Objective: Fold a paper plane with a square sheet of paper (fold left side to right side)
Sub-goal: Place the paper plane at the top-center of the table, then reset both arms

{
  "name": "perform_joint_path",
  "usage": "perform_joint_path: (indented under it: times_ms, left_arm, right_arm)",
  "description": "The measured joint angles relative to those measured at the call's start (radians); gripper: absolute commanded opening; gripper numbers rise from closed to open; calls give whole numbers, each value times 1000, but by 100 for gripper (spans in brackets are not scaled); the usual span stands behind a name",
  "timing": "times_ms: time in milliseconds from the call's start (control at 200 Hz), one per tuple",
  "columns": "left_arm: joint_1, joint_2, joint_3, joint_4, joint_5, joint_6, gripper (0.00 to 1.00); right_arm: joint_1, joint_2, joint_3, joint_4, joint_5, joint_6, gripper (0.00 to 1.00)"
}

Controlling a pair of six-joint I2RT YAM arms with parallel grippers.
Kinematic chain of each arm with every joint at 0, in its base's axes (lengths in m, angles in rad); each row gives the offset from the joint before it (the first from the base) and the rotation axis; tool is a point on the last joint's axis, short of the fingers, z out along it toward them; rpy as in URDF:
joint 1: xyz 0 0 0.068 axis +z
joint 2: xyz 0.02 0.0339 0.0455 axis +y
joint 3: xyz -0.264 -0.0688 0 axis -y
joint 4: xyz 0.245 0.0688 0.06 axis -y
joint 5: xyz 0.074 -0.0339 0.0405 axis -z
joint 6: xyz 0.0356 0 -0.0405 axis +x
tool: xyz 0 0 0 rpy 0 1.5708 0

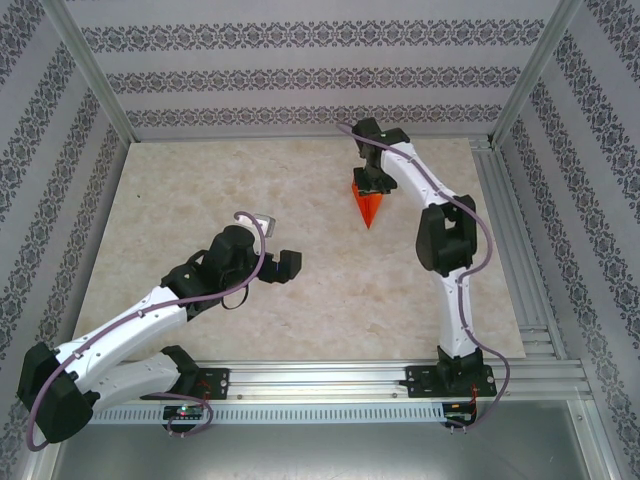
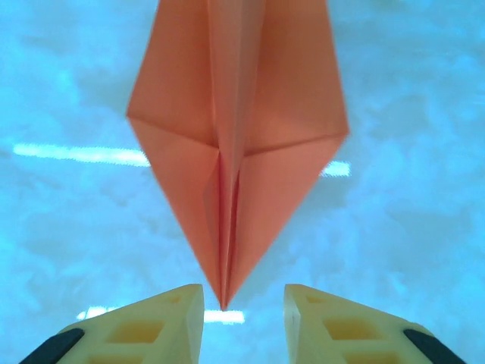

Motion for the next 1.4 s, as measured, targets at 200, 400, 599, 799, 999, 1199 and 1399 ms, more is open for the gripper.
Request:
perform_joint_path:
  times_ms: [200,400,599,799,999,1199,1399]
  left_arm:
    - [0,-2,10,-23,-167,-25,100]
    - [30,-2,44,-56,-395,-26,100]
    - [115,-16,50,-33,-610,6,100]
    - [216,-8,-47,90,-797,107,100]
    - [324,-1,-227,283,-780,245,100]
    - [472,10,-342,461,-637,303,100]
    - [556,104,-393,692,-475,347,100]
  right_arm:
    - [6,-421,-328,108,24,7,44]
    - [-17,-814,-706,269,55,7,50]
    - [-99,-1046,-1077,470,100,8,97]
    - [-173,-1116,-1283,680,135,-21,98]
    - [-250,-1054,-1457,976,158,-58,98]
    - [-286,-900,-1544,1207,157,-110,98]
    - [-299,-854,-1546,1451,111,-164,98]
